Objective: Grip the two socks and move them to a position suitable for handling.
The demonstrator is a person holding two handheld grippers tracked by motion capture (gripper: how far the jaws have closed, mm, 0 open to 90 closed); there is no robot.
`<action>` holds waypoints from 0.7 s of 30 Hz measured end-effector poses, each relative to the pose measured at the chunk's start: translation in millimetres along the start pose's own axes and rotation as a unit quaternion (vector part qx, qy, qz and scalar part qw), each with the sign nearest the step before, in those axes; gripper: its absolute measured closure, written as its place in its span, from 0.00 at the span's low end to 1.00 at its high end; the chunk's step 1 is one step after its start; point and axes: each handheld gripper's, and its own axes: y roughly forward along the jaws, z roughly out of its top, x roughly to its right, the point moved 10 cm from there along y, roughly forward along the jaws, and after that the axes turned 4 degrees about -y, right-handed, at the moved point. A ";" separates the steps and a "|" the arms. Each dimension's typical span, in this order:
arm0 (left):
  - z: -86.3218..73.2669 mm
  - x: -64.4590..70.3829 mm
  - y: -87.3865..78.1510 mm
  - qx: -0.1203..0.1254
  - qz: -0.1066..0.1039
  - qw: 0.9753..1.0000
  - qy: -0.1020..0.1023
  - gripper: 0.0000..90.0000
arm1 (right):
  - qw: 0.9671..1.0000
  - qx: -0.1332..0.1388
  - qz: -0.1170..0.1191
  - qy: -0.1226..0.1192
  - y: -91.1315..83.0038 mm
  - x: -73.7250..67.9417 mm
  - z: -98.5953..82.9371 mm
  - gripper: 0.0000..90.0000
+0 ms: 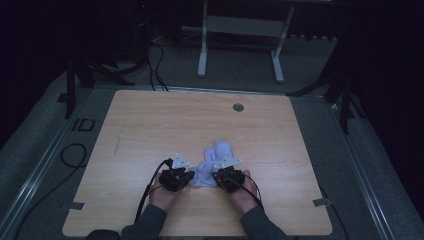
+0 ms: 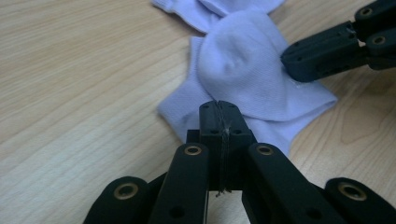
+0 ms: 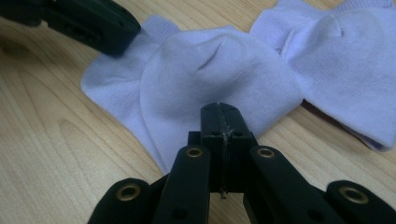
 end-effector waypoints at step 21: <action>-3.3 -0.9 1.9 -0.012 0.018 1.000 -0.001 1.00 | 1.000 -0.014 -0.017 -0.003 -6.4 8.8 -5.5 1.00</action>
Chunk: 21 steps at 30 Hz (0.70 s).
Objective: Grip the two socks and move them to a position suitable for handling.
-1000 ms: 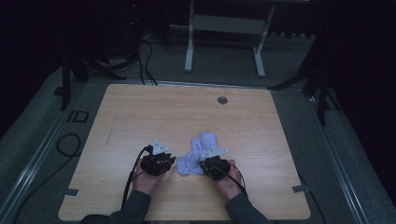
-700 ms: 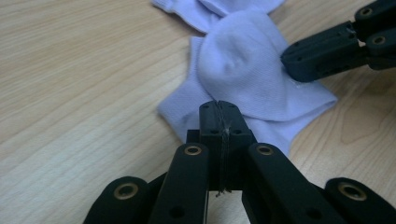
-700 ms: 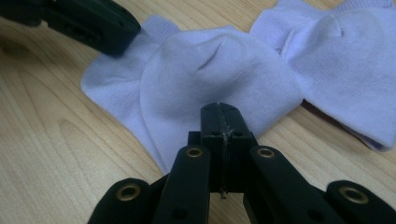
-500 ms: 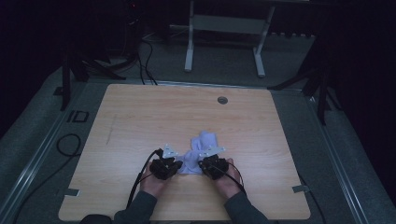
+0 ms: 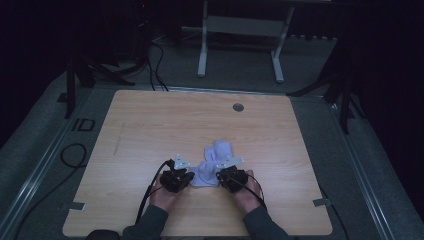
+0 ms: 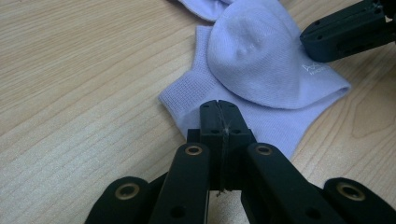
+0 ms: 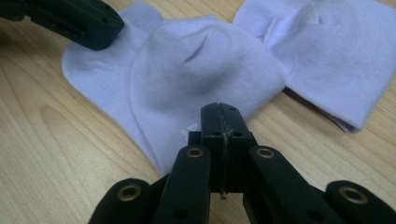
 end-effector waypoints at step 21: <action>-0.4 -0.4 -0.1 0.002 -0.001 1.000 -0.002 1.00 | 0.998 0.032 0.051 -0.034 8.9 -36.6 46.7 0.89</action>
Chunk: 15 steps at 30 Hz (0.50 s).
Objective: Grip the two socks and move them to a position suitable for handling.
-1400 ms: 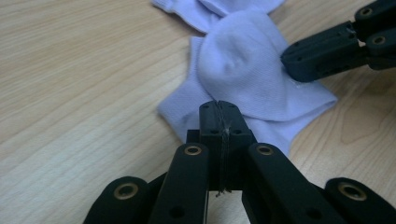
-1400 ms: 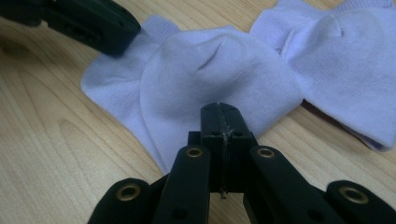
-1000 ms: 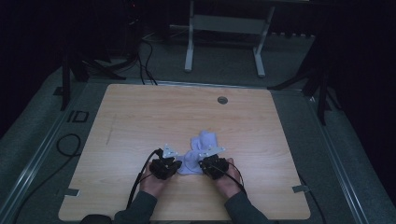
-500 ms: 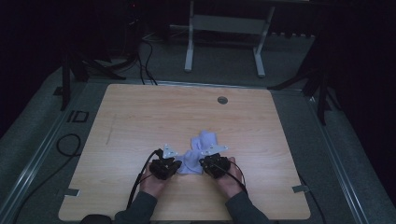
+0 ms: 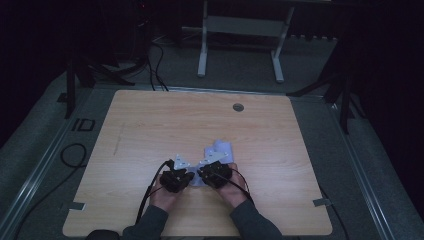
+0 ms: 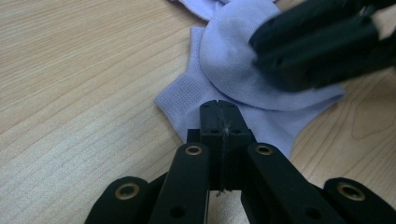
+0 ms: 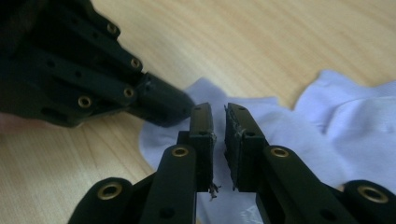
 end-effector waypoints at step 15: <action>-0.2 -0.5 0.0 0.001 -0.005 1.000 -0.006 1.00 | 1.000 -0.023 0.002 0.018 14.9 1.6 -13.3 0.98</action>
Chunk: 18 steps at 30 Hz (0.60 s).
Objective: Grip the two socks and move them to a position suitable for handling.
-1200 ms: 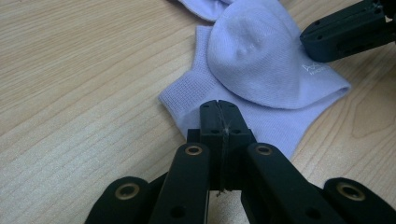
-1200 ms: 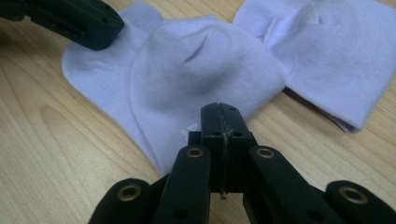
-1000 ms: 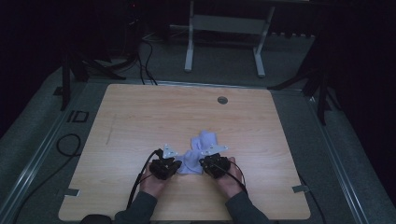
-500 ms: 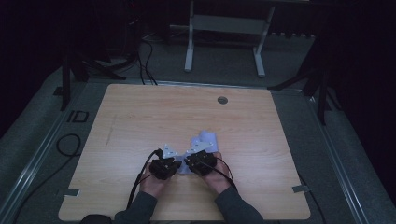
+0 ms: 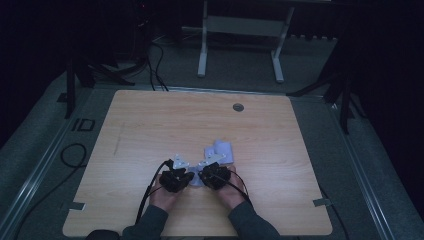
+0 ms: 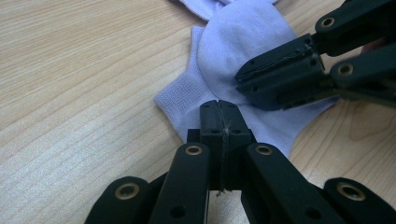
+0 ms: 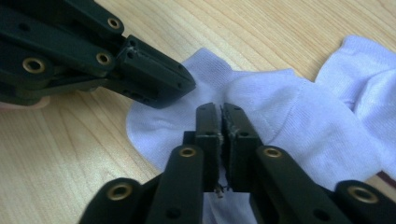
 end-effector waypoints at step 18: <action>0.0 0.2 0.1 0.002 0.001 1.000 -0.001 1.00 | 0.996 0.054 -0.021 0.063 -51.9 23.3 -19.0 1.00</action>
